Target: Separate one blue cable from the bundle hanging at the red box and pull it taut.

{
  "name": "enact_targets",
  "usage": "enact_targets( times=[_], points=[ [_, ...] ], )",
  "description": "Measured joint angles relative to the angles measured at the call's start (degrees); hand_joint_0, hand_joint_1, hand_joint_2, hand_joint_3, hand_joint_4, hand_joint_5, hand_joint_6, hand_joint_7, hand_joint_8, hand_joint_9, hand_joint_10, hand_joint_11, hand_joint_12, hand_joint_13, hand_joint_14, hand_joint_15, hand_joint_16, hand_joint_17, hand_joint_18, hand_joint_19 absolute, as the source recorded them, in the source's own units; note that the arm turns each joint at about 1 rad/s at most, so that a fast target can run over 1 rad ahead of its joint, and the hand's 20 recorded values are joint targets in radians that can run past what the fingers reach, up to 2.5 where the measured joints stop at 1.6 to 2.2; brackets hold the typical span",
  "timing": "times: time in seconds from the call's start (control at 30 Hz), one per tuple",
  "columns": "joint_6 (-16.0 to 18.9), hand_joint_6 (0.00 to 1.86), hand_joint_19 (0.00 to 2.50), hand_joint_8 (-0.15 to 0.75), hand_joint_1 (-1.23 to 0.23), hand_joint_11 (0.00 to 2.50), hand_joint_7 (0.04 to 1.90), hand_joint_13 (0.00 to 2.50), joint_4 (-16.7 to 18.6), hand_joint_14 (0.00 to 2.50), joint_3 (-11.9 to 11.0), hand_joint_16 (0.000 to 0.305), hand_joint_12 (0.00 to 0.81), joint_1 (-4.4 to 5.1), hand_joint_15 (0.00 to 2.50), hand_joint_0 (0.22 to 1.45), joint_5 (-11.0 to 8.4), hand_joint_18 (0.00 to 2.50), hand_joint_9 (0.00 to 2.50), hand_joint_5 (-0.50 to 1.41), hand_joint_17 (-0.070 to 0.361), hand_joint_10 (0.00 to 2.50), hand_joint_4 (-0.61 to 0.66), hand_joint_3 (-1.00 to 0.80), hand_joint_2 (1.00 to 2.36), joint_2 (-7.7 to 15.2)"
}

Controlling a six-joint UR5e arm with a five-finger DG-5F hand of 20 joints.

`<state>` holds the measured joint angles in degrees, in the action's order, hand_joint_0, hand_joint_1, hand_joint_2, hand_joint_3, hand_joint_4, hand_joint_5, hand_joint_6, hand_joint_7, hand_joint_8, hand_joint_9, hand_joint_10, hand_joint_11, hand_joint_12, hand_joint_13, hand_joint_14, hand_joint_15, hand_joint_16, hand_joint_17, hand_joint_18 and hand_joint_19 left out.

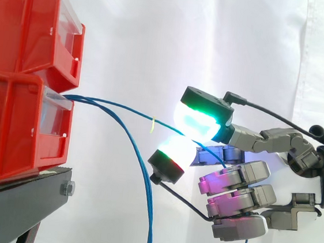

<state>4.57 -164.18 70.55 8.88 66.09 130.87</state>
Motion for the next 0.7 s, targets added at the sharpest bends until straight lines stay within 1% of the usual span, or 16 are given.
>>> enact_targets(
  times=[0.7],
  points=[
    [0.0,0.95,1.70,0.234,-0.75,1.15,1.16,0.94,0.0,1.85,0.0,0.028,0.280,0.01,1.28,0.77,0.00,1.19,0.94,-0.18,0.063,1.55,-0.02,-0.43,1.01,0.0]
  ],
)
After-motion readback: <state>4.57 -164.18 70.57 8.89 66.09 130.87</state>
